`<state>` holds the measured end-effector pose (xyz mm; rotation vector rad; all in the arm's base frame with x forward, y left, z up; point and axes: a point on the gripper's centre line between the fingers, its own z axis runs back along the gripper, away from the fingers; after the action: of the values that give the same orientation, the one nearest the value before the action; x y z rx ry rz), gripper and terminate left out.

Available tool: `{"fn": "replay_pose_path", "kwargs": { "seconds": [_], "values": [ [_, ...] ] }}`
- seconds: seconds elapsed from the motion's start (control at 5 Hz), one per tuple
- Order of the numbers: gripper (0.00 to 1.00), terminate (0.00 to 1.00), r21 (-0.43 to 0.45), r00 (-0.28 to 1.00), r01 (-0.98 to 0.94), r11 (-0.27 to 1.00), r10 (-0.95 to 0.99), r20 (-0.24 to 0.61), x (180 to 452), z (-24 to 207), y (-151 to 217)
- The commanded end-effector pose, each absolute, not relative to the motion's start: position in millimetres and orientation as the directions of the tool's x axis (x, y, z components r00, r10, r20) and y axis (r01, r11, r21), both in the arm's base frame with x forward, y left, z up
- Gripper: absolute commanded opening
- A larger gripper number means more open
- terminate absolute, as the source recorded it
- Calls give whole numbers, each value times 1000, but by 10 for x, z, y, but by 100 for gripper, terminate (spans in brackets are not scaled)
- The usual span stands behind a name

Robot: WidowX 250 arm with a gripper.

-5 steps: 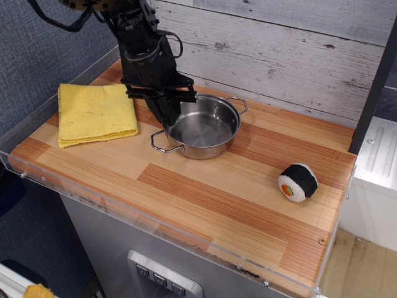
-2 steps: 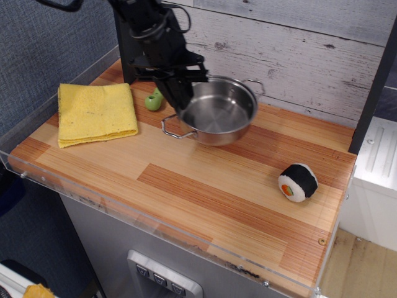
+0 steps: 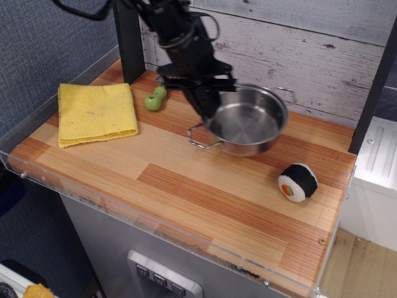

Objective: PICK UP THE VESSEL AND PUT ANOTHER SIDE OF THE TABLE

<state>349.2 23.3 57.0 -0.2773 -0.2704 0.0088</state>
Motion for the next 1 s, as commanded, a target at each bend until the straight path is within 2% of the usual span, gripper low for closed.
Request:
{"fn": "replay_pose_path", "kwargs": {
  "seconds": [0.0, 0.8],
  "values": [
    [0, 0, -275, 937, 98, 956, 5, 350, 3715, 772, -65],
    [0, 0, -283, 956, 137, 949, -51, 289, 3843, 423, -342]
  ]
}}
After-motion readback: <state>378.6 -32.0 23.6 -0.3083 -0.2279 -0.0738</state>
